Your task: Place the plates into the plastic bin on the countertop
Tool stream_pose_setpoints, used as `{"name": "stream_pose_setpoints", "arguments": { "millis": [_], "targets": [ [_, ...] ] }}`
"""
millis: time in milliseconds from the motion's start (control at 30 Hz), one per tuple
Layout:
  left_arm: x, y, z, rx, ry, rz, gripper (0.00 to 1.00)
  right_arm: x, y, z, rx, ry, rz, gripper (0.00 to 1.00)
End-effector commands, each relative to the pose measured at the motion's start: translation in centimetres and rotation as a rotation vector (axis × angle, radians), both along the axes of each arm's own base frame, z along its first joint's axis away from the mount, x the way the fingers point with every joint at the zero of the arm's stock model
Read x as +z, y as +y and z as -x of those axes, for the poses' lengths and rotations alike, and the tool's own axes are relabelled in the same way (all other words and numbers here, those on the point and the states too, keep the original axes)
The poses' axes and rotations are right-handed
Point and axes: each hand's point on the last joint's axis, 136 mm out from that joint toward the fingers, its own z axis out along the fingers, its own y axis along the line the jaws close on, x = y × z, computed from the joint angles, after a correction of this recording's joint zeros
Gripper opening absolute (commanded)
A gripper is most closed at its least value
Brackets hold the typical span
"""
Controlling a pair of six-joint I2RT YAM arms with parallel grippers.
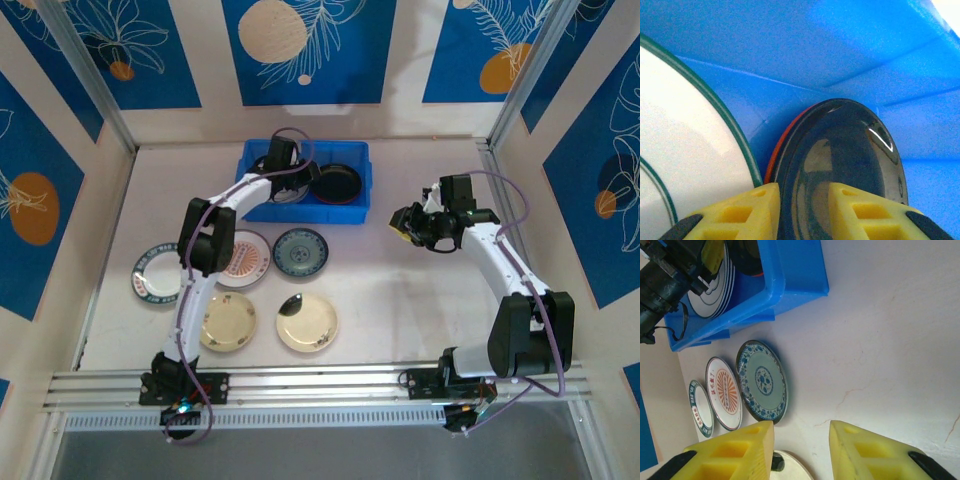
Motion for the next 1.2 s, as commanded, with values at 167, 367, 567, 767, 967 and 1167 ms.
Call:
{"name": "stream_pose_setpoints", "arguments": {
  "millis": [167, 367, 567, 767, 967, 1167],
  "targets": [
    [9.5, -1.0, -0.2, -0.030, -0.148, 0.069, 0.40, -1.9, 2.5, 2.5, 0.137, 0.036, -0.006, 0.35],
    [13.6, -1.0, 1.2, -0.058, -0.194, 0.093, 0.53, -3.5, 6.0, 5.3, 0.306, 0.068, -0.007, 0.36],
    [15.8, -1.3, 6.1, -0.156, -0.201, 0.101, 1.00, -5.8, 9.4, 8.3, 0.477, 0.114, 0.009, 0.38],
    [16.4, -0.2, 14.5, -0.246, -0.173, 0.076, 1.00, -7.5, 11.3, 9.9, 0.568, 0.150, 0.025, 0.36],
    [15.2, 1.9, 22.6, -0.294, -0.119, 0.041, 1.00, -9.6, 12.5, 11.8, 0.657, 0.201, 0.074, 0.35],
    [12.4, 3.1, 30.1, -0.363, -0.036, -0.041, 1.00, -10.9, 13.4, 13.4, 0.719, 0.229, 0.107, 0.34]
  ]
}}
